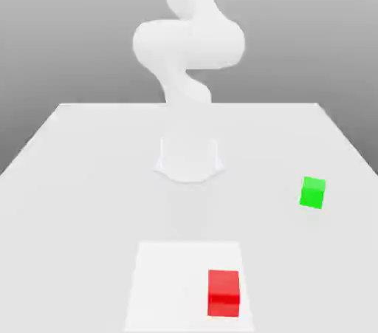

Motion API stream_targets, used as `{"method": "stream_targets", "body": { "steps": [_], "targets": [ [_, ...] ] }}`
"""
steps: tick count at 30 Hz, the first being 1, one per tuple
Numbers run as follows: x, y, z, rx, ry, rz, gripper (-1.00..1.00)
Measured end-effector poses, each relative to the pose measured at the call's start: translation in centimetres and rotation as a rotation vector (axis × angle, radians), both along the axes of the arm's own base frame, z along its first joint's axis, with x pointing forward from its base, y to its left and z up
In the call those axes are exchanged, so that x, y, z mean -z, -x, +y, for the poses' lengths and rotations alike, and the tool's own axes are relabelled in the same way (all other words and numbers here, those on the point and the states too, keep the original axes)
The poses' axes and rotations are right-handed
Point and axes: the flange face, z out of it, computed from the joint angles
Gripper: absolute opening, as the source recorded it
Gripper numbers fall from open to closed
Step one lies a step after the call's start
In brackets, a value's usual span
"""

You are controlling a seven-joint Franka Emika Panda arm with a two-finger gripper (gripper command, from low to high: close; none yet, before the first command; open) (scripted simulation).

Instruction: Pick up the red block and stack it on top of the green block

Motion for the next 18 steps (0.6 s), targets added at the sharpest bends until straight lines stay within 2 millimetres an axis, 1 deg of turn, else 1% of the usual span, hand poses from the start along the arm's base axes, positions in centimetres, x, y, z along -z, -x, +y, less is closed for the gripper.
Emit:
{"method": "stream_targets", "body": {
  "steps": [2, 4, 7, 9, 13, 16, 18],
  "targets": [
    [3.7, -2.6, 0.5, 0.007, 0.004, 0.065, 0.0],
    [7.4, -4.7, 0.9, 0.012, 0.007, 0.126, 0.0],
    [13.2, -7.2, 1.5, 0.018, 0.009, 0.217, 0.0],
    [17.1, -8.5, 1.9, 0.021, 0.009, 0.277, 0.0],
    [25.1, -9.9, 2.7, 0.026, 0.007, 0.398, 0.0],
    [31.2, -10.0, 3.2, 0.028, 0.003, 0.489, 0.0],
    [35.1, -9.7, 3.8, 0.026, -0.001, 0.549, 0.0]
  ]
}}
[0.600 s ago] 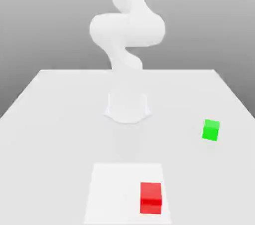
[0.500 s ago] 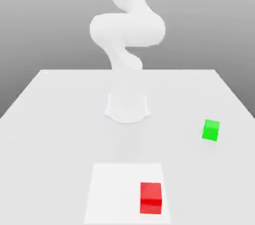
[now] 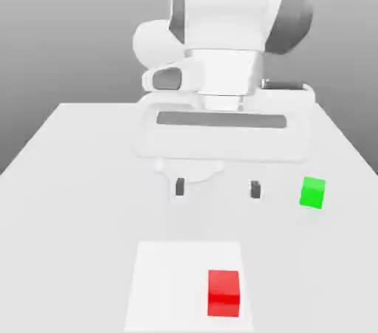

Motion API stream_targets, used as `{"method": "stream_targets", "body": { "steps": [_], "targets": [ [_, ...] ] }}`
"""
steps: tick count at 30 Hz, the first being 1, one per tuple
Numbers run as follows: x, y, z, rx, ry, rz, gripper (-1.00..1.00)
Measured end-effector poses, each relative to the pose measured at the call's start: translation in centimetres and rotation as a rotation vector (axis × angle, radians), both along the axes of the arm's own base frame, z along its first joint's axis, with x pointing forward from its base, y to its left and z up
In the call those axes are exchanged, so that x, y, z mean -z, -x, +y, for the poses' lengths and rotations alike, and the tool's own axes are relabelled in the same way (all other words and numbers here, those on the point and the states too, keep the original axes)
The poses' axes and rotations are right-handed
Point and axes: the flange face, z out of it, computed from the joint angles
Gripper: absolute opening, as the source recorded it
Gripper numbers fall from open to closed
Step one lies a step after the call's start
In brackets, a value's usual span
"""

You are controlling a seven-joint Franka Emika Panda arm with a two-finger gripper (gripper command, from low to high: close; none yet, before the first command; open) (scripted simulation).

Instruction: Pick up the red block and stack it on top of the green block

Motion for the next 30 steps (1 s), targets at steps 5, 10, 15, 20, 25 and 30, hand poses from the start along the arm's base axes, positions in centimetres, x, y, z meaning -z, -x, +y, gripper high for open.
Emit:
{"method": "stream_targets", "body": {
  "steps": [5, 10, 15, 20, 25, 30],
  "targets": [
    [9.4, 2.2, 1.0, 0.005, -0.017, 0.147, 0.0],
    [15.9, 2.7, 1.2, 0.008, -0.021, 0.173, 0.0],
    [16.9, 2.7, 1.2, 0.008, -0.021, 0.173, -1.0],
    [15.2, 2.6, 1.2, 0.008, -0.022, 0.173, -1.0],
    [10.7, 3.8, 3.5, -0.02, -0.021, 0.174, -1.0],
    [9.3, 8.6, 11.8, -0.146, -0.014, 0.177, -1.0]
  ]
}}
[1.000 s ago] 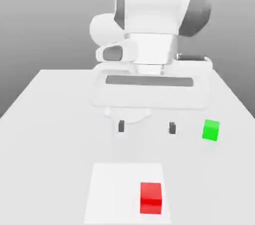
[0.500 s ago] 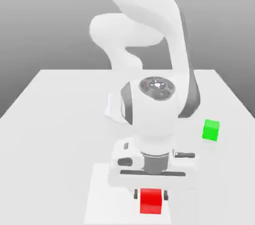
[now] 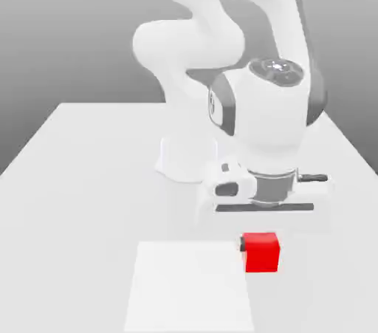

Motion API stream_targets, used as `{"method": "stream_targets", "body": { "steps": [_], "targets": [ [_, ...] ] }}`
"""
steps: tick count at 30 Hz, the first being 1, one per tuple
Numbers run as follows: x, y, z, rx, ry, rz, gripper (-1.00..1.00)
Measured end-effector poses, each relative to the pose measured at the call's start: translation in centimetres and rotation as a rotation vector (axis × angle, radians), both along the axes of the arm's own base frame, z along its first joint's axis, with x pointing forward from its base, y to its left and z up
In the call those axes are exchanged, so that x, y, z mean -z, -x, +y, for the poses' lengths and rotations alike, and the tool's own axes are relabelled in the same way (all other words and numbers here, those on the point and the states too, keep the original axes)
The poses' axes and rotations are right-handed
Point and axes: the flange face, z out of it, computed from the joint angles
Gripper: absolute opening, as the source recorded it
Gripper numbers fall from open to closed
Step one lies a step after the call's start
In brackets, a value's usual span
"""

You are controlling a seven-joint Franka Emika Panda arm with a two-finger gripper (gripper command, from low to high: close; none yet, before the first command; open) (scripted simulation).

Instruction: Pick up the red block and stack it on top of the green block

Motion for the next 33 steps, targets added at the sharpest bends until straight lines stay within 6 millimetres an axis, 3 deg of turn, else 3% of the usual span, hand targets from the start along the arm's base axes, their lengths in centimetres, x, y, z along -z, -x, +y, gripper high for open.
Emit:
{"method": "stream_targets", "body": {
  "steps": [4, 7, 14, 19, 22, 33],
  "targets": [
    [-0.8, 4.7, 5.0, -0.087, -0.001, 0.001, -1.0],
    [-1.2, 8.3, 7.6, -0.136, -0.001, 0.002, -1.0],
    [-2.0, 17.1, 11.6, -0.253, 0.002, 0.001, -1.0],
    [-2.2, 23.6, 12.9, -0.348, 0.005, -0.003, -1.0],
    [-2.0, 24.6, 13.0, -0.363, 0.009, -0.013, -1.0],
    [-0.4, 24.1, 13.1, -0.364, 0.027, -0.042, -1.0]
  ]
}}
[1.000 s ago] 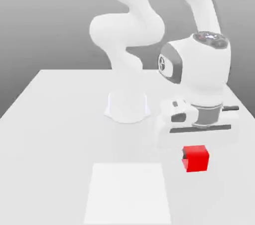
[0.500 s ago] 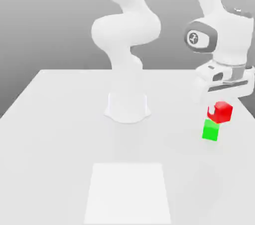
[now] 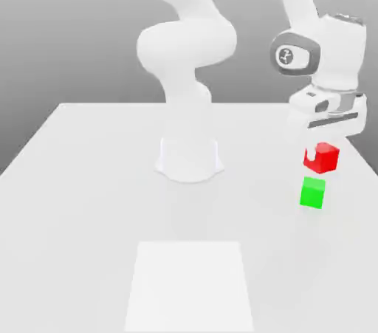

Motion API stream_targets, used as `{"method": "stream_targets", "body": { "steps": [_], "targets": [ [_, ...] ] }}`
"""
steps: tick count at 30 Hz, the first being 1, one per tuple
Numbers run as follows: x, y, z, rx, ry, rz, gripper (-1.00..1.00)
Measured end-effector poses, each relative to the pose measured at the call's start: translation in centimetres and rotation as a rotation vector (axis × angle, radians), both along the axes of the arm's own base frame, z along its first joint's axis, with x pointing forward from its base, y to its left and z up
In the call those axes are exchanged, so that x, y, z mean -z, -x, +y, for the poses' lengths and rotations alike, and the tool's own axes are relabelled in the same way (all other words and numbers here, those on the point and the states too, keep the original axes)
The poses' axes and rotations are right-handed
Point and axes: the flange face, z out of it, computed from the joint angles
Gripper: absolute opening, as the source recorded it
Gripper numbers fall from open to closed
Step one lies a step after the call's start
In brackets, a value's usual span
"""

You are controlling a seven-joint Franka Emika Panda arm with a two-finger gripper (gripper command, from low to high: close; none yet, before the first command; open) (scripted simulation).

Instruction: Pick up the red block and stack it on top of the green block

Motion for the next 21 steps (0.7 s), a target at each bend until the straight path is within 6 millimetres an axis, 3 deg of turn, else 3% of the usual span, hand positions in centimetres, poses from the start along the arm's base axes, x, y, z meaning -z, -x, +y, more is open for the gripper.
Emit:
{"method": "stream_targets", "body": {
  "steps": [21],
  "targets": [
    [3.9, 0.2, -0.2, -0.001, 0.005, 0.017, -1.0]
  ]
}}
